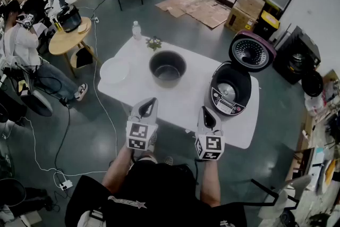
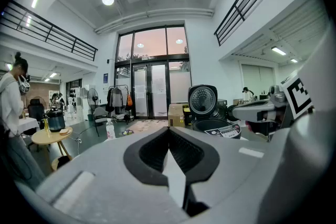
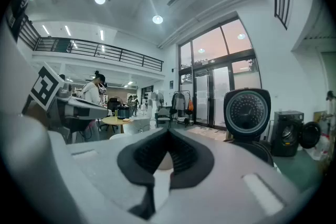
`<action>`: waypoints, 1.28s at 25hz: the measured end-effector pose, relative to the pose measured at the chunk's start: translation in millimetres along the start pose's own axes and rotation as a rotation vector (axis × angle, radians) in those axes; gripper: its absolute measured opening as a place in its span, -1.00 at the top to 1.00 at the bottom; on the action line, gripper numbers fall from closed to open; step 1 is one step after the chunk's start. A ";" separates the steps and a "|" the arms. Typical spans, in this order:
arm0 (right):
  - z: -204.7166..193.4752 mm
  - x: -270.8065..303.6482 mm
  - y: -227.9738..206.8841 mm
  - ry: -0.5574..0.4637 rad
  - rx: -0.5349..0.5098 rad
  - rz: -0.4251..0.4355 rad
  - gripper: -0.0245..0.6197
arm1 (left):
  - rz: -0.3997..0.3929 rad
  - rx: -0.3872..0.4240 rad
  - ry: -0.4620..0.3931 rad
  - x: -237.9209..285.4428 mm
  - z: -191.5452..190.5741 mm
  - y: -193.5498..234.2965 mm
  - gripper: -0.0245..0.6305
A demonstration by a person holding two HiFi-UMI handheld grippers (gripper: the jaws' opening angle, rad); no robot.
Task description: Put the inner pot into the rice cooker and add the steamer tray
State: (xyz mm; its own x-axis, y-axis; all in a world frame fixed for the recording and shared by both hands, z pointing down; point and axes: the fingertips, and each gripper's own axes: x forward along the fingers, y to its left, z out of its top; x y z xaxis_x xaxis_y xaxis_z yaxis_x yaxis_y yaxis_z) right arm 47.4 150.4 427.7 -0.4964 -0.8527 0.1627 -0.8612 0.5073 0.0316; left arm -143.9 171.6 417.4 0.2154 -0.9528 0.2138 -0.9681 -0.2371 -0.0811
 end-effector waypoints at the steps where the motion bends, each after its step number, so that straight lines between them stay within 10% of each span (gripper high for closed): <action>1: 1.3 0.9 1.0 -0.001 0.000 0.006 0.91 | 0.004 -0.004 -0.003 0.2 1.4 0.6 0.90; 29: -22.1 190.6 -15.3 0.128 0.063 -0.047 0.91 | -0.035 -0.071 0.153 156.7 -33.9 104.7 0.89; 32: -32.1 211.1 -18.3 0.163 0.097 -0.049 0.35 | -0.047 -0.104 0.211 178.0 -46.5 114.2 0.62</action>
State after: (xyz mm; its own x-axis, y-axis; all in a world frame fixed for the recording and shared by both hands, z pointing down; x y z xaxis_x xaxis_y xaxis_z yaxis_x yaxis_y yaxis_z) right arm -38.1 -34.9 493.1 -0.4365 -0.8404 0.3212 -0.8941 0.4450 -0.0505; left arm -222.1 -16.3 491.5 0.2398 -0.8778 0.4147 -0.9679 -0.2491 0.0324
